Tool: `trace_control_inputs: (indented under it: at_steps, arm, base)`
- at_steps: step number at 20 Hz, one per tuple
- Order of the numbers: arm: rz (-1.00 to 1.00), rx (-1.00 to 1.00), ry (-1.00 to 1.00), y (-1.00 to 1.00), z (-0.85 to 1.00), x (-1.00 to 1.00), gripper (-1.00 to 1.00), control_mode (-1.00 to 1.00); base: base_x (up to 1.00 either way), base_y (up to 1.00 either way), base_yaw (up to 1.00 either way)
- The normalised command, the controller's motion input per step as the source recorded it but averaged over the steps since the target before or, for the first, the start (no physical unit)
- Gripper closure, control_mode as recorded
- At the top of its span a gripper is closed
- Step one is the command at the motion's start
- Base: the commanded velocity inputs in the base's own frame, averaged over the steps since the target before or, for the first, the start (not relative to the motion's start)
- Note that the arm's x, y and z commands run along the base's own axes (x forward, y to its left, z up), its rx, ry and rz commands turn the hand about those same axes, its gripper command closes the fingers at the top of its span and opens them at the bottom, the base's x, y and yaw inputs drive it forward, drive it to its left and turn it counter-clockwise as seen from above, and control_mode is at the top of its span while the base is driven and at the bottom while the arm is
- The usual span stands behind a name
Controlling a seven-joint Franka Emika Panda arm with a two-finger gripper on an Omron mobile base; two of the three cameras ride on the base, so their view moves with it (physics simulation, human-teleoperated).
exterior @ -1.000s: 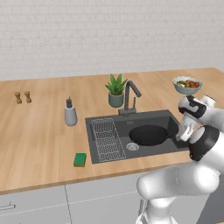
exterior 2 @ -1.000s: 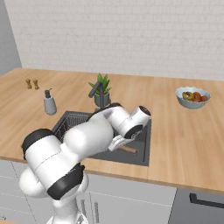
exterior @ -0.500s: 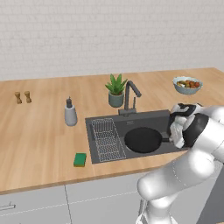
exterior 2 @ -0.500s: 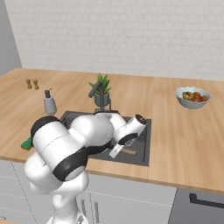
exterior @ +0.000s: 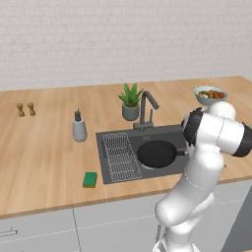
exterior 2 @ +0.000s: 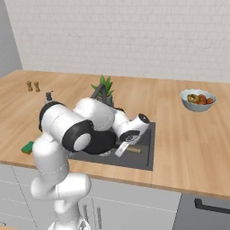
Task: Pick the pan and sponge and place them into the sink. Then turn on the water.
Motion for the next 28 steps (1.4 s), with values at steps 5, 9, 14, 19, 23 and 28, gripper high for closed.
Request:
trace_control_inputs:
  at_steps: [5, 9, 14, 19, 23, 28]
  arm:
    - [-0.07, 0.00, 0.00, -0.21, -0.41, 0.48, 1.00, -1.00]
    - [0.00, -0.02, -0.01, 0.00, -0.57, 0.41, 1.00, -1.00]
    - [0.00, -0.04, -0.03, 0.00, -0.63, 0.36, 1.00, -1.00]
    - [0.00, -0.06, -0.03, 0.00, -0.64, 0.34, 1.00, -1.00]
    - [0.00, -0.09, -0.04, 0.05, -0.66, 0.32, 1.00, -1.00]
    - [0.00, -0.08, -0.07, 0.05, -0.55, 0.24, 1.00, -1.00]
  base:
    - [0.00, 0.00, 0.00]
    - [0.00, 0.00, 0.00]
    - [0.00, 0.00, 0.00]
    - [0.00, 0.00, 0.00]
    - [0.00, 0.00, 0.00]
    - [0.00, 0.00, 0.00]
